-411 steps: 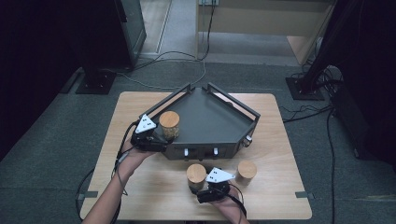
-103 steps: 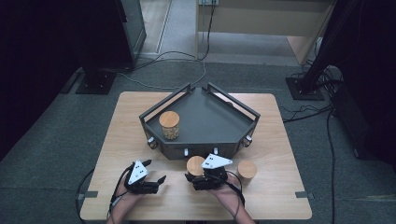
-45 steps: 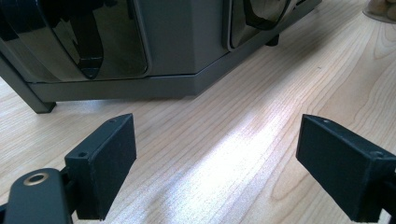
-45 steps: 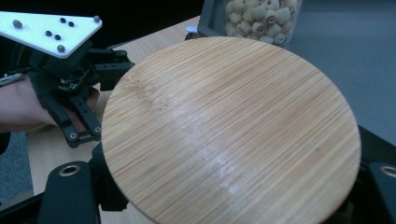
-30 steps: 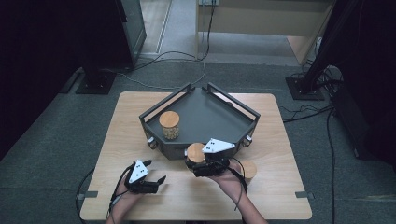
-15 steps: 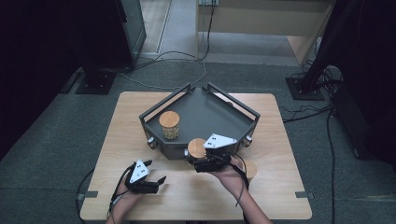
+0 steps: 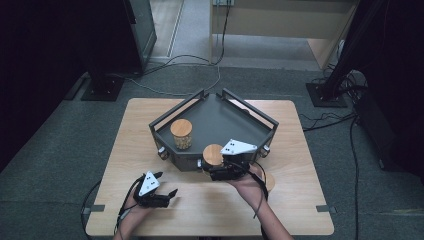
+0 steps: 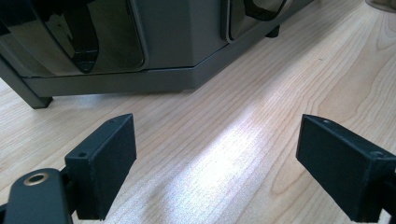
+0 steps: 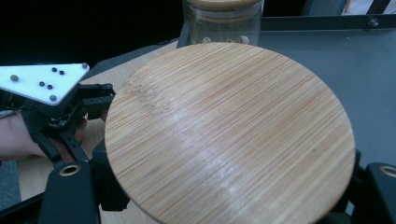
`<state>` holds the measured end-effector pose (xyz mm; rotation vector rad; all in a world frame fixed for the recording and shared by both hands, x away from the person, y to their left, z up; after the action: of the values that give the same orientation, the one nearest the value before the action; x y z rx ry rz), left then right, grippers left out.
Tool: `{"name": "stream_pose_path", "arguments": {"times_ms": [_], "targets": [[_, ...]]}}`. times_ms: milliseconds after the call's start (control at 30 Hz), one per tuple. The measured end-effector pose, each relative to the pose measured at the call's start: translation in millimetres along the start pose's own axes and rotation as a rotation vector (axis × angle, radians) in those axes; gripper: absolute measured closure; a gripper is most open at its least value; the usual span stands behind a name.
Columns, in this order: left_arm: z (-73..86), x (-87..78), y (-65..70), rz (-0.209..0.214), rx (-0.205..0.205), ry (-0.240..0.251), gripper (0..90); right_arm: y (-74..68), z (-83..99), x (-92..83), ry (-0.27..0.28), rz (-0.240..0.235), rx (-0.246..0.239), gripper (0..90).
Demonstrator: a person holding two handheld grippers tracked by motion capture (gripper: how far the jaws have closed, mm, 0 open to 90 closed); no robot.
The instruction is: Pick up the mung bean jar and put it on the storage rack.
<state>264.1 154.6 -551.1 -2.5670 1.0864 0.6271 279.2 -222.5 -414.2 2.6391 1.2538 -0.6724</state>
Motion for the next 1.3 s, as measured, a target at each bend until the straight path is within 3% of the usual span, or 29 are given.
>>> {"name": "stream_pose_path", "arguments": {"times_ms": [1300], "targets": [[-1.4, 1.7, 3.1, -0.014, 0.019, -0.016, 12.1, 14.7, -28.5, -1.2, -0.022, 0.032, 0.001, 24.9]]}}
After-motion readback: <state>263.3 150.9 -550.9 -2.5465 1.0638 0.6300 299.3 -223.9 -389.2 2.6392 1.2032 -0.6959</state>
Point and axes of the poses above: each handheld gripper's, and its own axes: x roughly forward along the jaws, z roughly out of its underside, y roughly to its right, the point moved 9 cm from there along x, roughly forward along the jaws, and after that the axes turned 1 degree about -z, right-handed, at the moved point
